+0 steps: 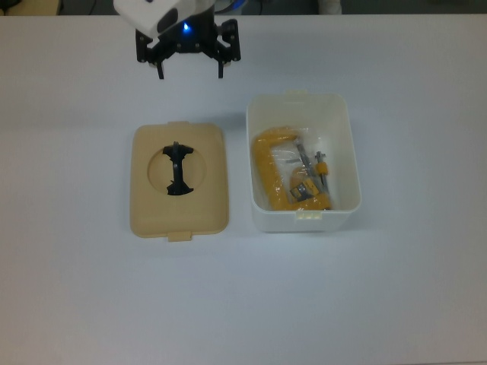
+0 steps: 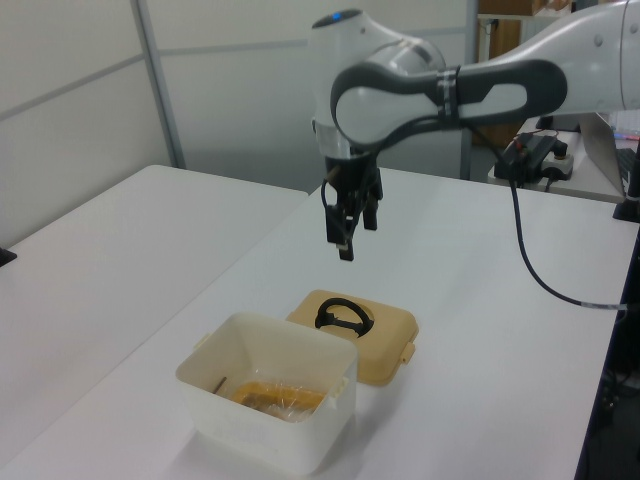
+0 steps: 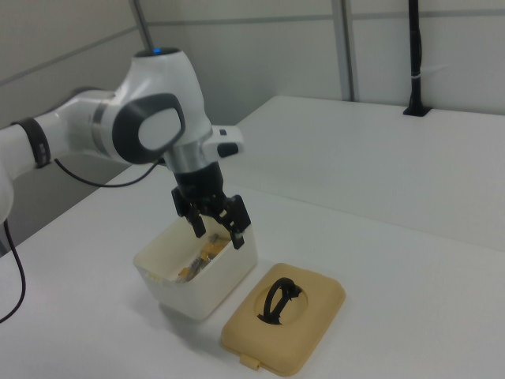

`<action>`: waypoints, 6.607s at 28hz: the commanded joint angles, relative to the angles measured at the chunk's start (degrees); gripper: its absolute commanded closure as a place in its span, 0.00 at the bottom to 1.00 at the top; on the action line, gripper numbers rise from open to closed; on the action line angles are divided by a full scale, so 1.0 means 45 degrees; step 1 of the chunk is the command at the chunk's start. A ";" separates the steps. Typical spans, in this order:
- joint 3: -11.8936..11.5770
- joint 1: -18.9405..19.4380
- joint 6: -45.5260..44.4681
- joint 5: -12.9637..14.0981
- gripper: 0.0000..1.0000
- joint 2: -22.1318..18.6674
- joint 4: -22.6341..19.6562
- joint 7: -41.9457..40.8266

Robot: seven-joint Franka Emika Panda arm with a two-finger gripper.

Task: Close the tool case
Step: 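Move the open gripper above the black handle of the beige lid, then lower the gripper onto the black lid handle and close on it, then lift the beige lid by its handle off the table, then carry the lid over the white box and lower it onto the rim, then press the lid down onto the box rim while holding the handle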

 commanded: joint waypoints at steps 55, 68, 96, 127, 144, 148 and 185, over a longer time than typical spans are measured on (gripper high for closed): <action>-0.0087 -0.0633 0.5558 -0.0531 1.00 0.2793 -0.1732 -0.0123; -0.0204 -0.0985 0.5325 -0.0531 1.00 0.2481 -0.1693 -0.0279; -0.0010 -0.1163 0.0422 -0.0062 1.00 0.0293 0.1022 0.1750; 0.0049 0.2823 0.0598 -0.0180 1.00 0.1717 0.2272 0.4407; 0.0635 0.3038 0.1203 -0.0277 1.00 0.3066 0.3268 0.4467; 0.0655 0.3038 0.1223 -0.0297 1.00 0.3066 0.3268 0.4467; 0.0557 0.3292 0.0344 -0.0668 1.00 0.2734 0.3093 0.4506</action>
